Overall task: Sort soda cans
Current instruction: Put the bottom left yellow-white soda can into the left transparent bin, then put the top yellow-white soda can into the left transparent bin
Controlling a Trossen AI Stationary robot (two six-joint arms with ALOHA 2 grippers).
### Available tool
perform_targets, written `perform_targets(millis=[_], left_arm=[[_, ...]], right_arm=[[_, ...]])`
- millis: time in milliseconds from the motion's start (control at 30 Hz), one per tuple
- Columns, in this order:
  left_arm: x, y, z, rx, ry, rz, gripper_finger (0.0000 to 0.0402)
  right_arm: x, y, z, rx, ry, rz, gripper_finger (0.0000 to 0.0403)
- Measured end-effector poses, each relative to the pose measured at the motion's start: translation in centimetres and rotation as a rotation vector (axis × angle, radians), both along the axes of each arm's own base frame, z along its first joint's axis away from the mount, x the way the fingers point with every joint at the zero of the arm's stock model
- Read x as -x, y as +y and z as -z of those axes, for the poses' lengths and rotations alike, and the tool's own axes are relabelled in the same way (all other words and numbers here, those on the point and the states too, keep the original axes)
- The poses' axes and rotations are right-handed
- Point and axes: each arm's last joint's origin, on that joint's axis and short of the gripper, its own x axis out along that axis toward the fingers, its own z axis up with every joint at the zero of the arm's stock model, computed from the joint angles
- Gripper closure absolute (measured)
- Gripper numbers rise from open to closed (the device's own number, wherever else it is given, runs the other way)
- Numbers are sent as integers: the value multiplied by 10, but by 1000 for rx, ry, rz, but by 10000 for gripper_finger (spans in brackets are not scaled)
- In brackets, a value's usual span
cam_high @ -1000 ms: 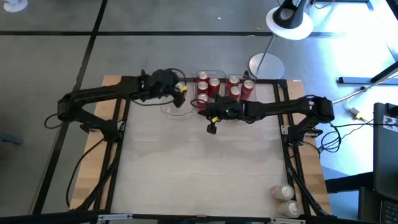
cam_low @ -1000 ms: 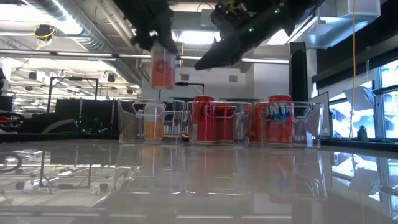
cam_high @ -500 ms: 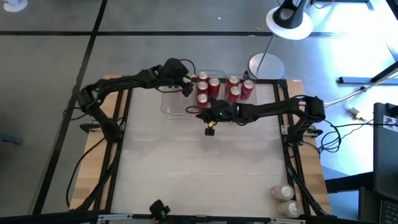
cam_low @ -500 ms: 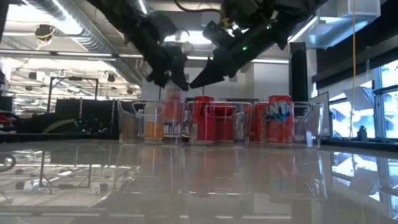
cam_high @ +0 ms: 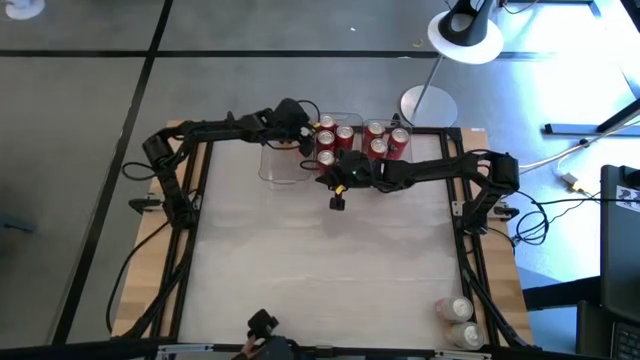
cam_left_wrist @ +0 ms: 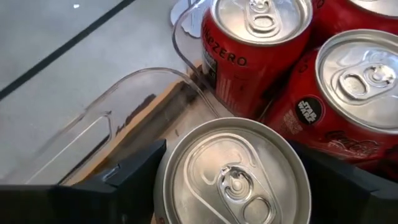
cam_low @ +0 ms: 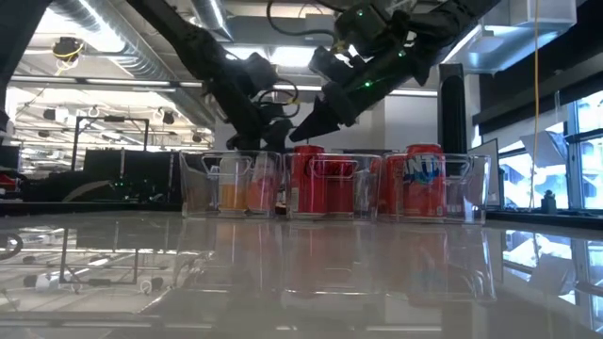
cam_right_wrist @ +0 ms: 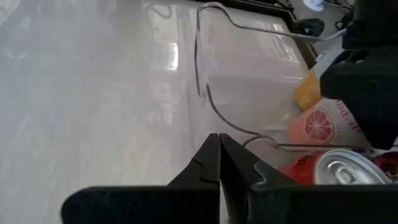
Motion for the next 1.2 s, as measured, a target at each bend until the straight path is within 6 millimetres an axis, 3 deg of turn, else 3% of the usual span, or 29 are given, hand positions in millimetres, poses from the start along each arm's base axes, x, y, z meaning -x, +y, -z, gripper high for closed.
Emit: perform_targets(millis=[200,367,767,1000,1200], left_arm=[[0,0,-1,-24,13,5,65],[2,-5,-5,-12,58,27,57],[27,-19,-77,-235,-9,7,53],[39,-53,-116,-282,-102,58,53],[41,-93,-129,-244,-119,148,53]], right_arm=[[0,2,0,-14,0,-25,400],[0,2,0,-17,2,-23,400],[0,1,1,-27,3,5,400],[0,1,0,-18,0,20,400],[-1,0,-6,-1,-48,55,398]])
